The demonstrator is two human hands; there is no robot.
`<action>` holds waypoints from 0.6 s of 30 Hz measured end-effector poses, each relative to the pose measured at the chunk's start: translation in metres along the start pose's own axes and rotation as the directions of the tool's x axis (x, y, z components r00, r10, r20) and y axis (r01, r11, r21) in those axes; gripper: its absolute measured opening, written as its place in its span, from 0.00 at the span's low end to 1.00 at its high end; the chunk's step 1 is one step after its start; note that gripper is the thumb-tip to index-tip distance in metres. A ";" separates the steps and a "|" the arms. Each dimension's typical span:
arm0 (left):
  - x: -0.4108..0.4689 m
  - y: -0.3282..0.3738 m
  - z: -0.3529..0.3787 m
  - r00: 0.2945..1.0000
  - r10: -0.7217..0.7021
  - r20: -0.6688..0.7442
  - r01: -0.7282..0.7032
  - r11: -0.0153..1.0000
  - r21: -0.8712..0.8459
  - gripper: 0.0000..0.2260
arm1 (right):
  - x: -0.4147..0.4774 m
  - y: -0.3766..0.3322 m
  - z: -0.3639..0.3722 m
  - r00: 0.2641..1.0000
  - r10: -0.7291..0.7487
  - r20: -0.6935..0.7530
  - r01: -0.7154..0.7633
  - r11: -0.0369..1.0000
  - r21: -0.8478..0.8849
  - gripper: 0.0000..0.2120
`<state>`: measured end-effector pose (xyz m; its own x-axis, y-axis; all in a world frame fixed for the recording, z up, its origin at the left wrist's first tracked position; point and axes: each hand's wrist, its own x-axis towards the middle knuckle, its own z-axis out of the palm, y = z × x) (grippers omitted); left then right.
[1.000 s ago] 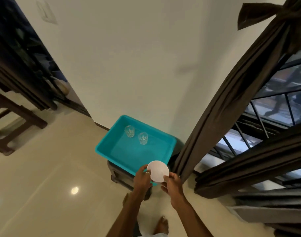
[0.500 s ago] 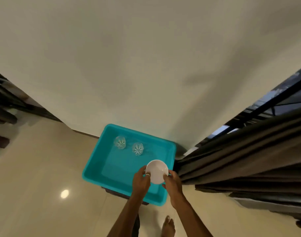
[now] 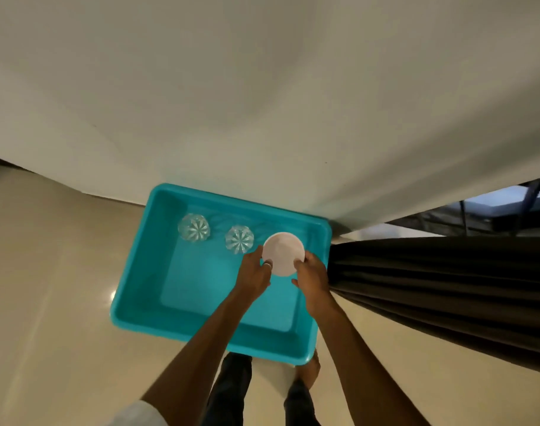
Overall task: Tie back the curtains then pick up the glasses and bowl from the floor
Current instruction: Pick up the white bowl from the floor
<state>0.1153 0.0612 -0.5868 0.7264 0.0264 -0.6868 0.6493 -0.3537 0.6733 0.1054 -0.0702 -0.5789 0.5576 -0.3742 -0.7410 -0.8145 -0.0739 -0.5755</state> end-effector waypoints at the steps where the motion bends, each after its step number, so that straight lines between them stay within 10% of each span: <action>1: 0.010 -0.005 0.005 1.000 -0.009 0.018 0.009 1.000 0.002 0.18 | 0.010 0.002 0.002 1.000 0.007 -0.009 -0.007 1.000 -0.002 0.14; 18: 0.069 -0.035 0.033 0.984 -0.151 0.092 0.160 0.982 -0.101 0.24 | 0.053 0.018 0.018 0.996 0.091 0.020 -0.091 0.996 0.016 0.16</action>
<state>0.1353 0.0441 -0.6668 0.5959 -0.0064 -0.8030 0.7768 -0.2489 0.5784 0.1228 -0.0747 -0.6346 0.4842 -0.3613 -0.7969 -0.8593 -0.0247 -0.5109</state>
